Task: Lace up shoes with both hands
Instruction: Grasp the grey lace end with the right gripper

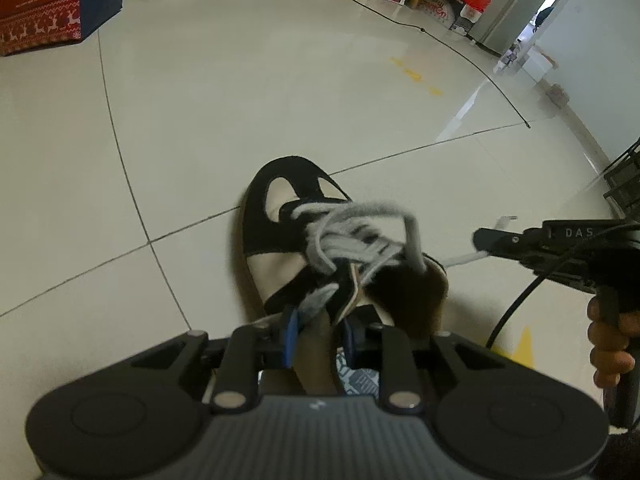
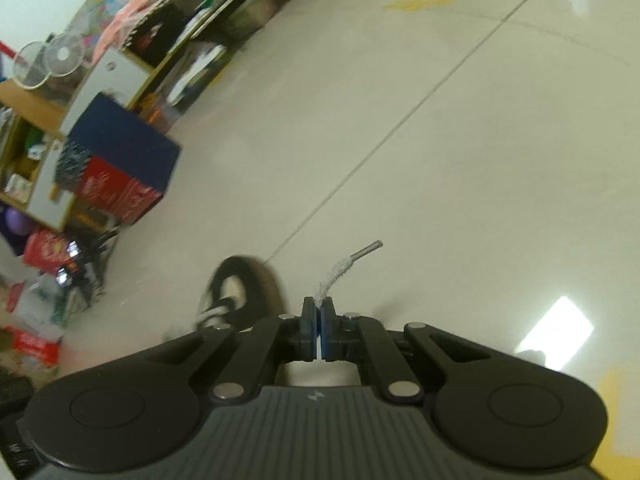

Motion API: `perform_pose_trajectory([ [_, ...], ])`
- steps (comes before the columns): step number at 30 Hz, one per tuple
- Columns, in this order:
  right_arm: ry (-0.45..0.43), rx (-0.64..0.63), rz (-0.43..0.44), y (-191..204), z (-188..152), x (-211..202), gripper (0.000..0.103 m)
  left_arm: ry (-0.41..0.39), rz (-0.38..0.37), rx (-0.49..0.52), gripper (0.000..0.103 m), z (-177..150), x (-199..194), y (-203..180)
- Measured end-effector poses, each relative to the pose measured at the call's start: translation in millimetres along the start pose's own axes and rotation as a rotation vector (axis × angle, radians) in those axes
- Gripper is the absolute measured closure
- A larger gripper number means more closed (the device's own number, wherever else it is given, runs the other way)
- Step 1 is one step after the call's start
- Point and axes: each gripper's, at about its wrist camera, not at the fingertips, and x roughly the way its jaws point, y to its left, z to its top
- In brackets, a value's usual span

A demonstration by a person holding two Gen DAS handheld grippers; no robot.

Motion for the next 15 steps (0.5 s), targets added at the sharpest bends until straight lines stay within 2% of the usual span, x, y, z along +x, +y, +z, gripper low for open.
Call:
perform_pose_trajectory([
  [7,-0.048,0.048,-0.075,-32,7,-9,0.101,0.004,0.001,0.001,0.079,-1,2,0],
  [15,-0.093,0.042,-0.162,-48,16,-13,0.101,0.006,0.001,-0.004,0.078,-1,5,3],
])
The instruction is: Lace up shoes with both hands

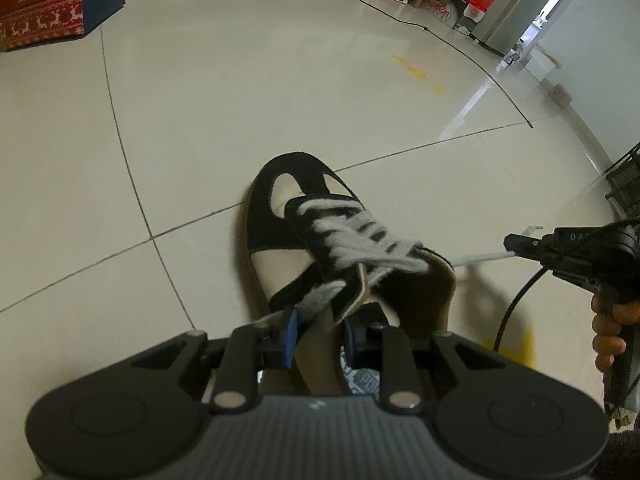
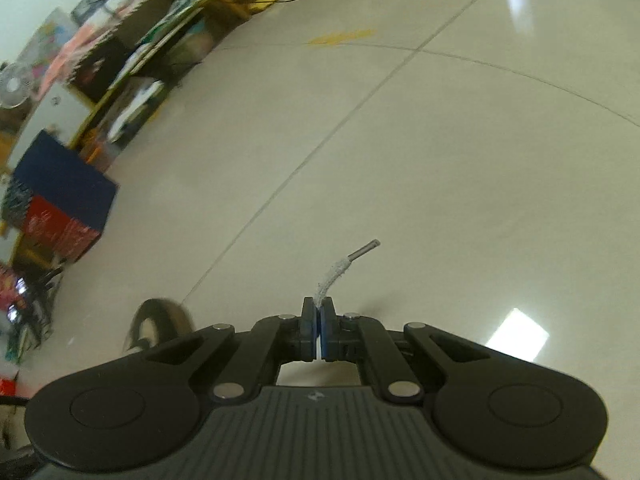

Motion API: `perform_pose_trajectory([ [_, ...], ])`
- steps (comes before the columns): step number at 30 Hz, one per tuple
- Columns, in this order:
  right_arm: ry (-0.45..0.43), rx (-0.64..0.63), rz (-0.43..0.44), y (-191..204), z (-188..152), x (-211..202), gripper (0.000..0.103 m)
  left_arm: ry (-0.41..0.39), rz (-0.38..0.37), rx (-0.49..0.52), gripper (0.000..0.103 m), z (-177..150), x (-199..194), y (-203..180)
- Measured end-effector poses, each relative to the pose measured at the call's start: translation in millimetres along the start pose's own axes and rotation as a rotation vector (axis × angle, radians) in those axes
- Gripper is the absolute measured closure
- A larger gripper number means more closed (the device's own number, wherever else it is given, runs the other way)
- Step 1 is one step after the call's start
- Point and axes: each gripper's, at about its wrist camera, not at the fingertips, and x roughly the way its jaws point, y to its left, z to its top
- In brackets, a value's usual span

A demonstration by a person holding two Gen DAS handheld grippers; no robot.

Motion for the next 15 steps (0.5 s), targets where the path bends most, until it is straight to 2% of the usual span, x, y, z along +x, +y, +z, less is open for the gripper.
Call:
perform_pose_trajectory([
  [3,0.006,-0.020,-0.016,1,0,3,0.101,0.008,-0.006,0.020,0.077,1,0,-1],
  [6,0.032,-0.023,-0.002,2,-1,6,0.101,0.036,-0.061,0.063,0.076,3,-4,4],
  [8,0.052,-0.017,0.012,2,-1,7,0.101,0.036,-0.105,0.062,0.069,4,-11,11],
  [10,0.061,-0.011,0.022,2,-1,7,0.101,0.026,-0.133,0.055,0.055,4,-19,20],
  [13,0.076,-0.006,0.035,4,-3,6,0.099,0.003,-0.134,0.047,0.054,5,-27,31],
  [15,0.088,-0.005,0.040,7,-5,5,0.097,-0.010,-0.112,0.076,0.054,7,-30,32],
])
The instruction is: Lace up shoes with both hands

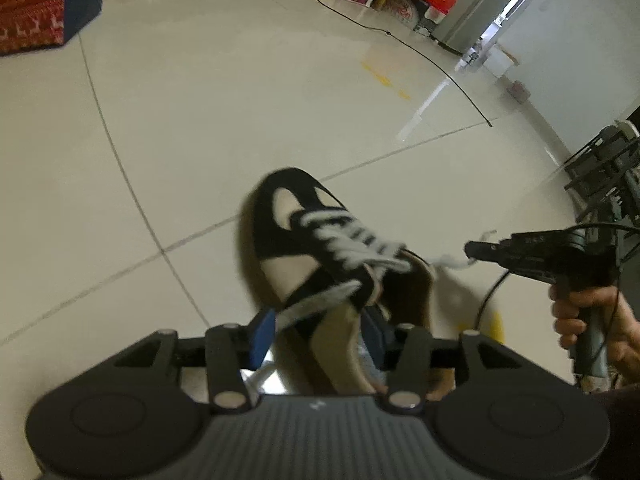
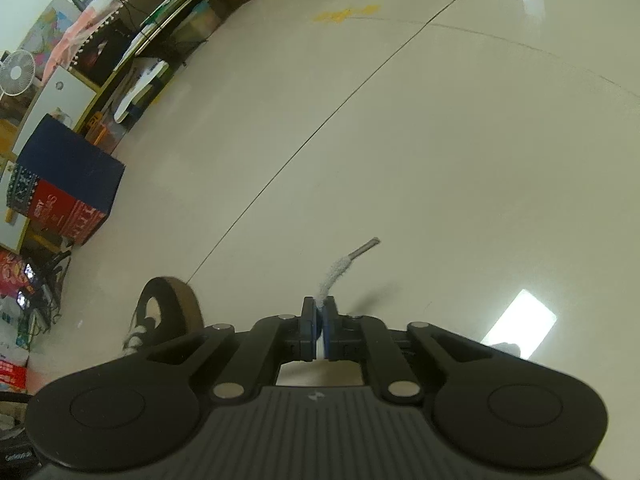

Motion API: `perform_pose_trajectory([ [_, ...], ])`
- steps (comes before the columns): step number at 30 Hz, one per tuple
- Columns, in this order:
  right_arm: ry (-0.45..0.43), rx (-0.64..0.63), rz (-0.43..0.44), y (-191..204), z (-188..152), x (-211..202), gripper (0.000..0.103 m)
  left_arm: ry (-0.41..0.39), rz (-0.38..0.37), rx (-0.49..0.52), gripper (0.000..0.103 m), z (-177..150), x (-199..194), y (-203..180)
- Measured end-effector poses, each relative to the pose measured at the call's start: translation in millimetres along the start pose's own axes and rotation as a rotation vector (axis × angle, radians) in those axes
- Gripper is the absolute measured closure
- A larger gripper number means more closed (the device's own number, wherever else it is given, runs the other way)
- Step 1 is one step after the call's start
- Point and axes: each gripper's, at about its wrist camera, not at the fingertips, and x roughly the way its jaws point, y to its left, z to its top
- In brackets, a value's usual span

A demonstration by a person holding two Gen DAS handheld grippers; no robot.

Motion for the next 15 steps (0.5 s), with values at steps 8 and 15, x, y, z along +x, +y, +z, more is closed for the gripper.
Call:
perform_pose_trajectory([
  [8,0.016,-0.012,-0.009,12,-5,-3,0.063,0.033,0.125,0.450,0.056,0,18,-32],
  [15,0.148,0.084,0.156,26,-17,11,0.063,0.060,0.144,0.500,0.061,-3,34,-37],
])
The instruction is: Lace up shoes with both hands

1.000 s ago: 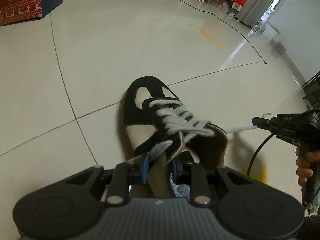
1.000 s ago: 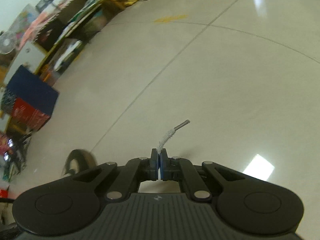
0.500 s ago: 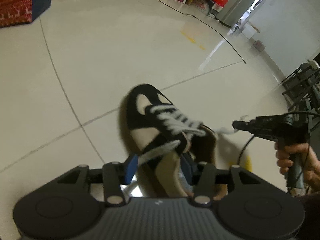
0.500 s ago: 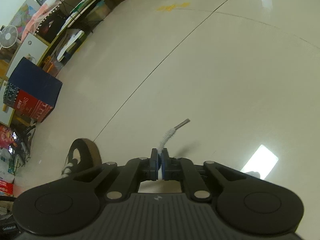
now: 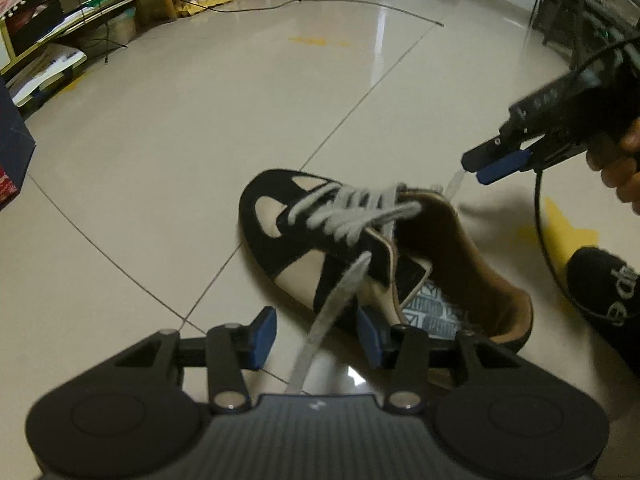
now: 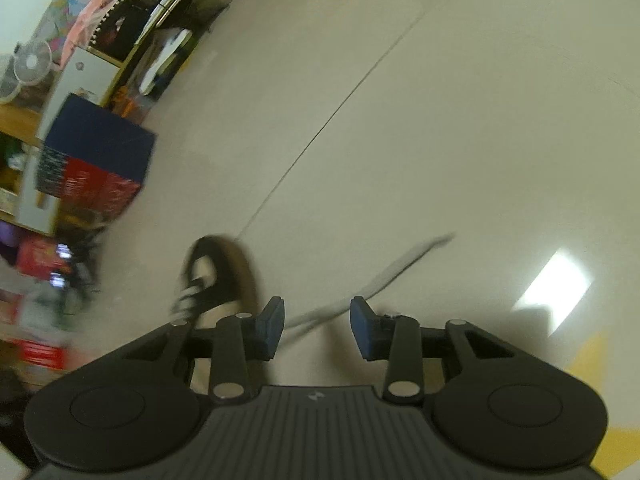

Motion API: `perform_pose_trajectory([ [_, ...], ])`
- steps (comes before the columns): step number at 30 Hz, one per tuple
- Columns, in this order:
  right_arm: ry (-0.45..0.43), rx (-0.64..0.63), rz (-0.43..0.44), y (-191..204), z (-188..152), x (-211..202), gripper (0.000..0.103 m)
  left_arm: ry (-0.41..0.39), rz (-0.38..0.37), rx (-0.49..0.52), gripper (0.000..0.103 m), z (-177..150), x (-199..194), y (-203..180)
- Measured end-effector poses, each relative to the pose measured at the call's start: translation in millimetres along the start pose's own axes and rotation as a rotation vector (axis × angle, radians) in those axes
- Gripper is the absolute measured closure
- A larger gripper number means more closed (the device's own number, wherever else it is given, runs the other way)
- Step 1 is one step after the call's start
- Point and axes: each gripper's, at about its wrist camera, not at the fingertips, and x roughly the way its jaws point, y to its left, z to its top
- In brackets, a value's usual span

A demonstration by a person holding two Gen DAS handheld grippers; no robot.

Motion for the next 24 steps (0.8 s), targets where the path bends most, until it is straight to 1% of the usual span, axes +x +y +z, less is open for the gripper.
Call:
perform_pose_trajectory([
  [2,0.035,0.081,0.078,-1,-3,8,0.063,-0.003,0.005,0.011,0.060,0,1,0],
  [4,0.063,0.159,0.136,-2,-5,16,0.063,-0.008,0.005,0.020,0.062,-1,1,-1],
  [8,0.108,0.320,0.214,-4,-9,32,0.063,-0.021,-0.008,0.026,0.065,-4,-1,-1],
  [9,0.112,0.353,0.224,-5,-10,35,0.063,-0.021,-0.018,0.020,0.070,-4,-2,0],
  [10,0.116,0.385,0.234,-6,-12,38,0.063,-0.019,-0.035,0.010,0.078,-5,-3,2],
  [11,0.120,0.413,0.242,-7,-13,40,0.063,-0.016,-0.051,0.000,0.082,-5,-3,3],
  [12,0.123,0.432,0.245,-8,-15,41,0.063,-0.014,-0.059,-0.004,0.086,-5,-3,4],
  [16,0.137,0.463,0.249,-9,-19,42,0.065,-0.012,-0.060,0.020,0.086,-4,-2,3],
  [17,0.138,0.465,0.250,-8,-20,42,0.066,-0.013,-0.058,0.023,0.086,-3,-2,2],
  [20,0.138,0.468,0.258,-8,-20,41,0.078,-0.015,-0.043,0.046,0.085,-2,0,-3],
  [22,0.133,0.474,0.263,-7,-21,41,0.080,-0.013,-0.034,0.056,0.087,-2,-2,-6],
  [23,0.128,0.476,0.266,-6,-21,40,0.083,-0.011,-0.034,0.051,0.090,-3,-3,-5],
  [24,0.127,0.475,0.269,-6,-21,40,0.085,-0.010,-0.027,0.042,0.103,-3,-3,-5],
])
